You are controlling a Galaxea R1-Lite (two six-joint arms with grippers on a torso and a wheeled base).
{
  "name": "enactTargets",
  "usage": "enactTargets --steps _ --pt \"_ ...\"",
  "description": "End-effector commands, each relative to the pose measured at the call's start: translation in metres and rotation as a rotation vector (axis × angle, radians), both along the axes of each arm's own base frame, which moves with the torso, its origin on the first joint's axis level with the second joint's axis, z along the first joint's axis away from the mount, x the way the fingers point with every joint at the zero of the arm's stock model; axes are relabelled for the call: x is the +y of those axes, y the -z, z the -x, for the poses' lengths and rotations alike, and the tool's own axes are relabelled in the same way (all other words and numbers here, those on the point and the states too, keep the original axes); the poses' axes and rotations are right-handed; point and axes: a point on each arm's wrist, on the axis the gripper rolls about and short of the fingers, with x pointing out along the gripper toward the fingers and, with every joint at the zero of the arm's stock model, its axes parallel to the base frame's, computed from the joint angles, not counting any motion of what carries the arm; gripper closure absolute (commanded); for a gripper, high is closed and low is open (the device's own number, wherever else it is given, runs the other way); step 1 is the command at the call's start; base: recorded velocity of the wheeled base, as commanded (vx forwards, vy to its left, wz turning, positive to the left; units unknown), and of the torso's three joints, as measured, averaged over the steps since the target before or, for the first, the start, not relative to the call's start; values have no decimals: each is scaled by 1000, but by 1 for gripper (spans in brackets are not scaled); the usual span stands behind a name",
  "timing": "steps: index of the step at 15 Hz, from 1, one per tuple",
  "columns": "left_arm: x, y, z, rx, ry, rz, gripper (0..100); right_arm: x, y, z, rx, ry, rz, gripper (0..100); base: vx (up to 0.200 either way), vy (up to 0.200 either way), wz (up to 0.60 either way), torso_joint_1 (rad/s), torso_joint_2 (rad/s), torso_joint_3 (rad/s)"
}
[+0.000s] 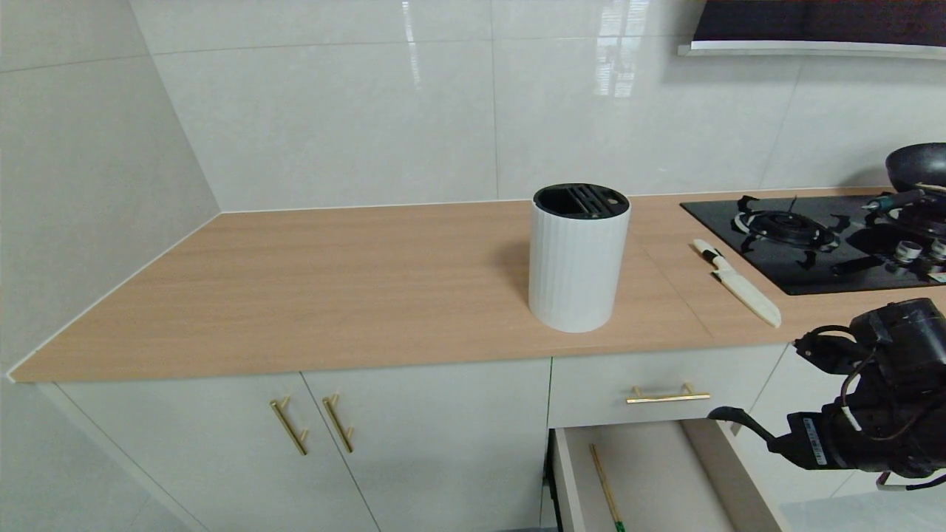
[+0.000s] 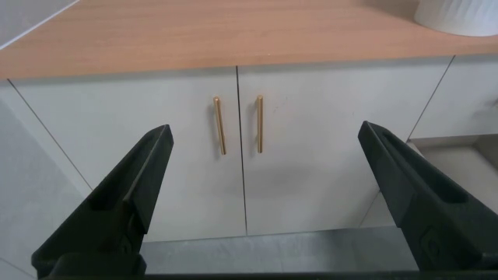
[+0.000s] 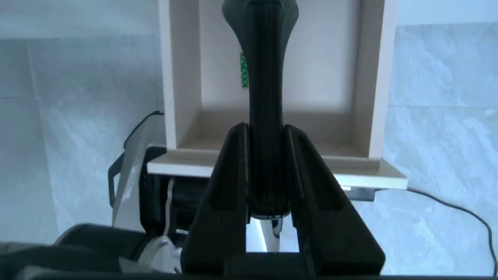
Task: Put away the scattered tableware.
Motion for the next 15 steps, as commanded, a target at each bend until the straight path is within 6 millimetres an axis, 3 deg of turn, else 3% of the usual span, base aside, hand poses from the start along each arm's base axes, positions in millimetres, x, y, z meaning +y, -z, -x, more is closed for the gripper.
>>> enactTargets --steps 1,4,15 --pt "0 0 0 1 0 0 0 1 15 -4 54 -1 6 100 0 0 0 0 0 0" --pt "0 0 0 1 0 0 0 1 25 -8 48 0 7 100 0 0 0 -81 194 109" --pt "0 0 0 1 0 0 0 2 44 -18 40 18 34 100 0 0 0 -216 494 270"
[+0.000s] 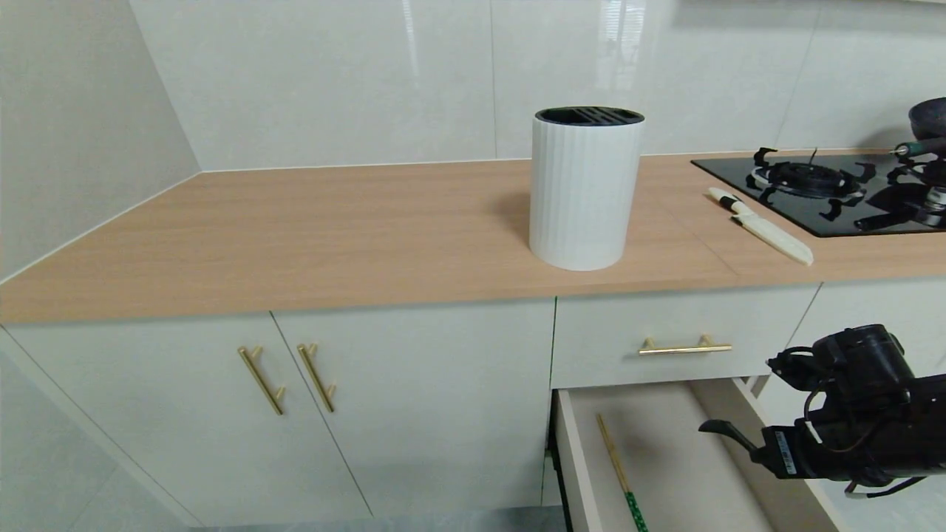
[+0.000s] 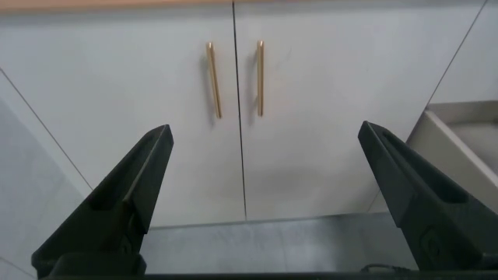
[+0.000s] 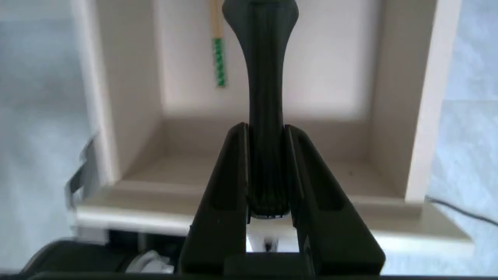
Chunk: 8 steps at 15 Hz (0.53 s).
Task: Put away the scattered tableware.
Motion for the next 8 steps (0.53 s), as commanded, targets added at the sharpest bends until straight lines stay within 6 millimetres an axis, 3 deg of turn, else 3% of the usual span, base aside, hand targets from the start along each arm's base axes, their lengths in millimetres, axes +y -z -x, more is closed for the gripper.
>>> enactTargets --steps 1,8 --pt "0 0 0 1 0 0 0 0 8 -2 19 0 4 100 0 0 0 -198 481 276" --pt "0 0 0 1 0 0 0 6 13 -14 -44 -18 -1 100 0 0 0 -184 470 281"
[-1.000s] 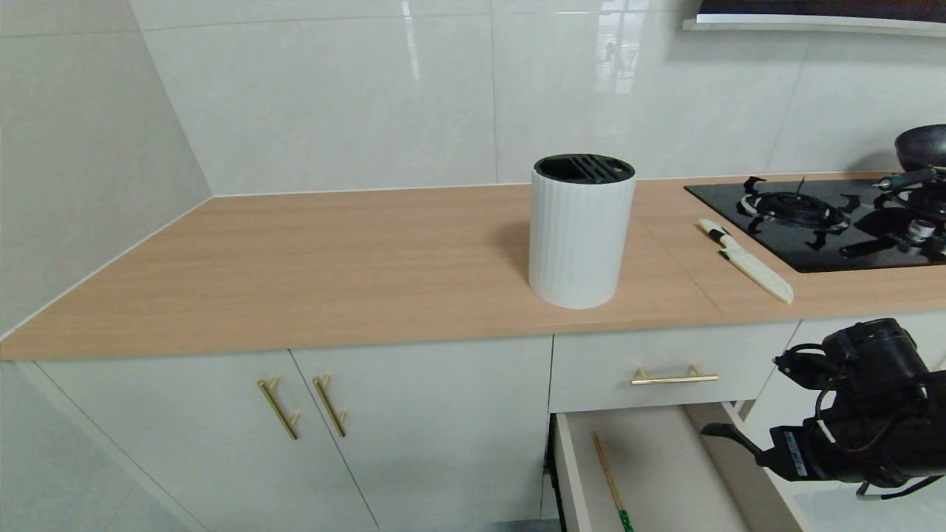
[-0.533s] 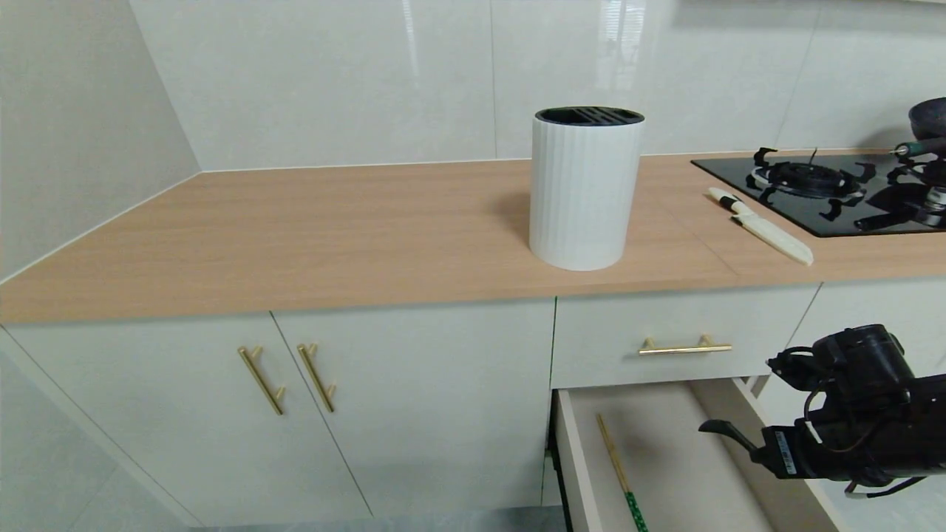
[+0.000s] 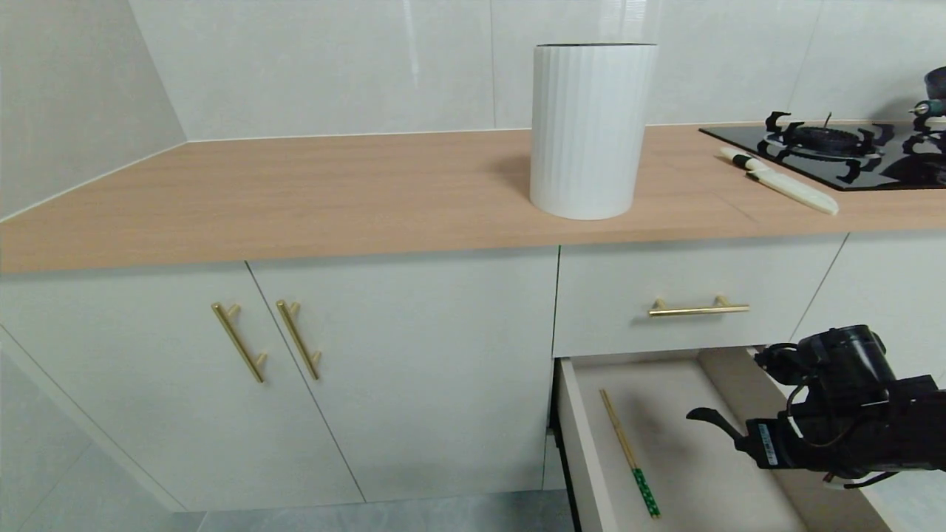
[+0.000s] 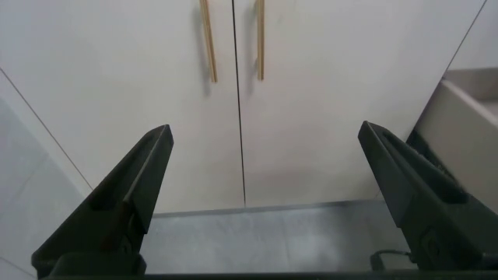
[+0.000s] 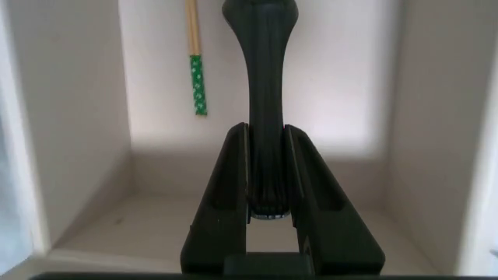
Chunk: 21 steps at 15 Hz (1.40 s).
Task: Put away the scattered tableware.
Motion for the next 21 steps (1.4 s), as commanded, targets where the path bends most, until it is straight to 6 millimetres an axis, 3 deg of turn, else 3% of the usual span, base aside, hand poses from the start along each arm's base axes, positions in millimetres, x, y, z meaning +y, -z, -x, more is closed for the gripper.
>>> enactTargets --steps 1,11,14,16,21 --pt "0 0 0 1 0 0 0 1 5 -1 16 -3 2 100 0 0 0 -159 456 300" --pt "0 0 0 1 0 0 0 1 1 -7 -57 17 59 100 0 0 0 -47 145 93" --pt "0 0 0 1 0 0 0 3 12 -27 -158 -23 114 100 0 0 0 0 0 0" --pt "0 0 0 1 0 0 0 5 31 -46 -202 -26 106 100 0 0 0 0 0 0" --pt "0 0 0 1 0 0 0 9 71 -63 -157 -36 109 100 0 0 0 0 0 0"
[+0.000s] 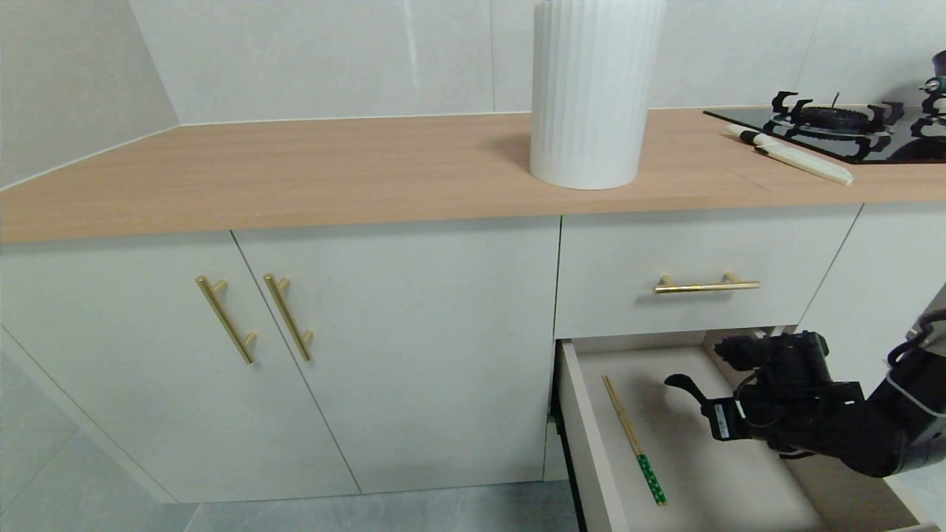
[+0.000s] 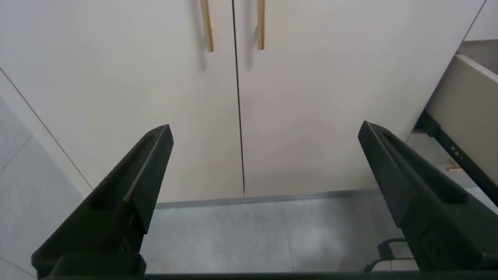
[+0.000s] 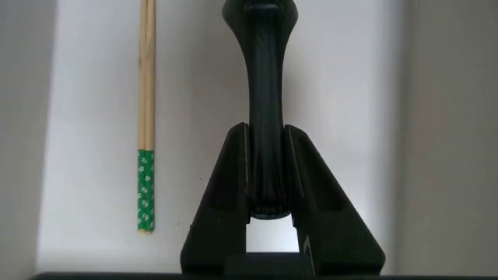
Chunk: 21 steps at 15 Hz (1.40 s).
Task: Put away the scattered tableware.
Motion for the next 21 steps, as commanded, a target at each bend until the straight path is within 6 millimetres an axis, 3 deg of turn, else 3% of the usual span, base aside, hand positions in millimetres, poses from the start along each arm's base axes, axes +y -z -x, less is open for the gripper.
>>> enactTargets --steps 1,8,16,17,21 --pt "0 0 0 1 0 0 0 1 27 -6 55 -1 9 100 0 0 0 0 0 0" --pt "0 0 0 1 0 0 0 2 58 -10 89 -3 31 100 0 0 0 0 0 0" --pt "0 0 0 1 0 0 0 1 60 -11 81 3 34 100 0 0 0 0 0 0" --pt "0 0 0 1 0 0 0 1 60 -11 81 3 34 0 0 0 0 0 0 0" --pt "0 0 0 1 0 0 0 1 60 -11 79 4 33 0 0 0 0 0 0 0"
